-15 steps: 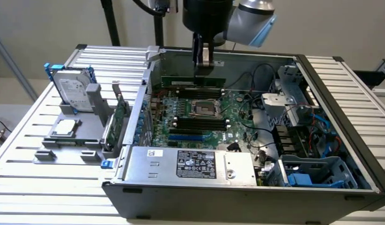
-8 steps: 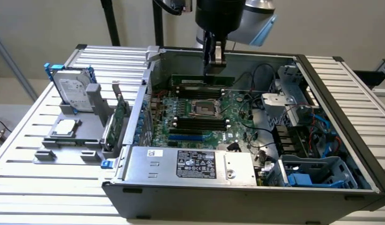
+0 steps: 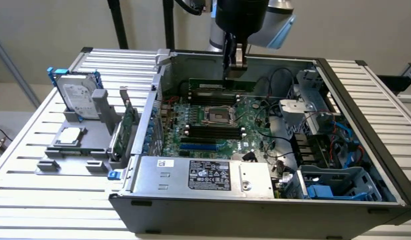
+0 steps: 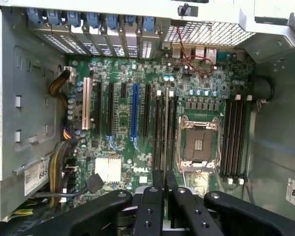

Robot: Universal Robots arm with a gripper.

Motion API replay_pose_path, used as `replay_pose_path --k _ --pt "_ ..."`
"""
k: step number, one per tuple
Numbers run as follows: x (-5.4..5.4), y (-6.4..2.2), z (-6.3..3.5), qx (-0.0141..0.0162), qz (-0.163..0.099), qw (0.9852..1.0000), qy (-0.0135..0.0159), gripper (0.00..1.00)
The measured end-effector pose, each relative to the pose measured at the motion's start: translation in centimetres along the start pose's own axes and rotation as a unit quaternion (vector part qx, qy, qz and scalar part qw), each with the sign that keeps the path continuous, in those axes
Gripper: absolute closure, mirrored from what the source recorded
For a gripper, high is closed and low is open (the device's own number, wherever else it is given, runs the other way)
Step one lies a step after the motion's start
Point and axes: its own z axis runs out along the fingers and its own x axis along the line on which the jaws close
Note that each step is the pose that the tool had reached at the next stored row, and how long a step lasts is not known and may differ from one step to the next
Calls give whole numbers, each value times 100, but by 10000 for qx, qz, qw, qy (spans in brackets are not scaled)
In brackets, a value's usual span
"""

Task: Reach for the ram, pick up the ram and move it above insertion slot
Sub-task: 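Pick up the ram and move it above insertion slot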

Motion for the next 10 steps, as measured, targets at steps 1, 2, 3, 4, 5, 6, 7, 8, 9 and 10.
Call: replay_pose_path --k 1,2,3,4,5,6,7,8,9,10 --pt "-2 -1 0 0 14 10000 3 87" --pt "-1 -1 0 1 21 10000 3 87" --pt "-1 -2 0 1 21 10000 4 87" --pt "-2 -2 0 1 21 10000 4 87" --pt "-2 -2 0 1 21 10000 4 87" --pt "-2 -2 0 1 21 10000 4 87" --pt "-2 -2 0 1 21 10000 4 87" --pt "-2 -2 0 1 21 10000 4 87" --pt "-2 -2 0 1 21 10000 3 87" --pt "-2 -2 0 1 21 10000 4 87"
